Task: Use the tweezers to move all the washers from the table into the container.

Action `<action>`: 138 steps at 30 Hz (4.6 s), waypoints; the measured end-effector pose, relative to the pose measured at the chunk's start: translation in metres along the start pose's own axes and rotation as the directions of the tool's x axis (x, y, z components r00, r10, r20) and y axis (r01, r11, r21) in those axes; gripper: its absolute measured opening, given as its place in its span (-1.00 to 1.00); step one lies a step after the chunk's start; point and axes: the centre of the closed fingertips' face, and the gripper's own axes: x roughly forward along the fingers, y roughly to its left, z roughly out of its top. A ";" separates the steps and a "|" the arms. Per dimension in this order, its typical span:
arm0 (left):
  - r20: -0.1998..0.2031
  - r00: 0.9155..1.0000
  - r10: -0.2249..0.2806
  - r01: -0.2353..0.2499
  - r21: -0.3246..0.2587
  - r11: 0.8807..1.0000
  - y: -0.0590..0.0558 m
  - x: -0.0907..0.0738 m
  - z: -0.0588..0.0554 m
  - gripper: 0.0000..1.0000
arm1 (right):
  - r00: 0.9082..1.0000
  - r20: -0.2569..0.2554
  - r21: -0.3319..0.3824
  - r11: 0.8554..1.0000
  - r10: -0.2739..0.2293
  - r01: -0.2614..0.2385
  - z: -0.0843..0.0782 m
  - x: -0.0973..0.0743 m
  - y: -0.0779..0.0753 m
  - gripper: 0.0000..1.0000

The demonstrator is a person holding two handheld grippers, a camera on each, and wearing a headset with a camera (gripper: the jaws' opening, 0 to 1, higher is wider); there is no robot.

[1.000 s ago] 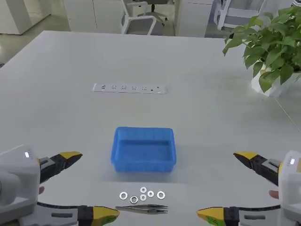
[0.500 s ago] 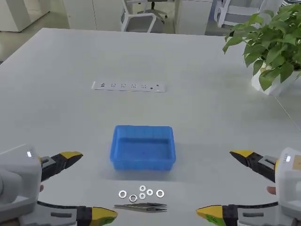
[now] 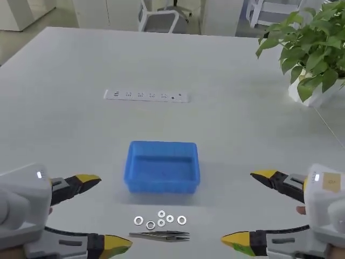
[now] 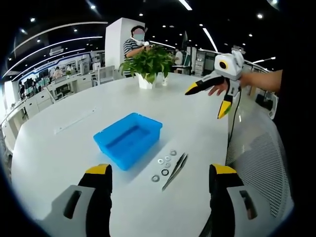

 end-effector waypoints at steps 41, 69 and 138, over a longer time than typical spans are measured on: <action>-0.254 0.946 -0.201 0.245 0.156 0.957 -0.011 0.040 -0.052 -0.19 | 0.931 -0.193 -0.246 0.903 0.311 -0.352 -0.016 0.078 0.048 -0.26; -0.368 0.895 -0.252 0.353 0.239 0.905 -0.014 0.061 -0.075 -0.59 | 0.860 -0.344 -0.277 0.834 0.377 -0.476 -0.047 0.117 0.073 -0.71; -0.341 0.899 -0.275 0.388 0.328 0.861 -0.040 0.053 -0.015 -0.90 | 0.877 -0.296 -0.235 0.861 0.378 -0.450 -0.042 0.122 0.080 -0.78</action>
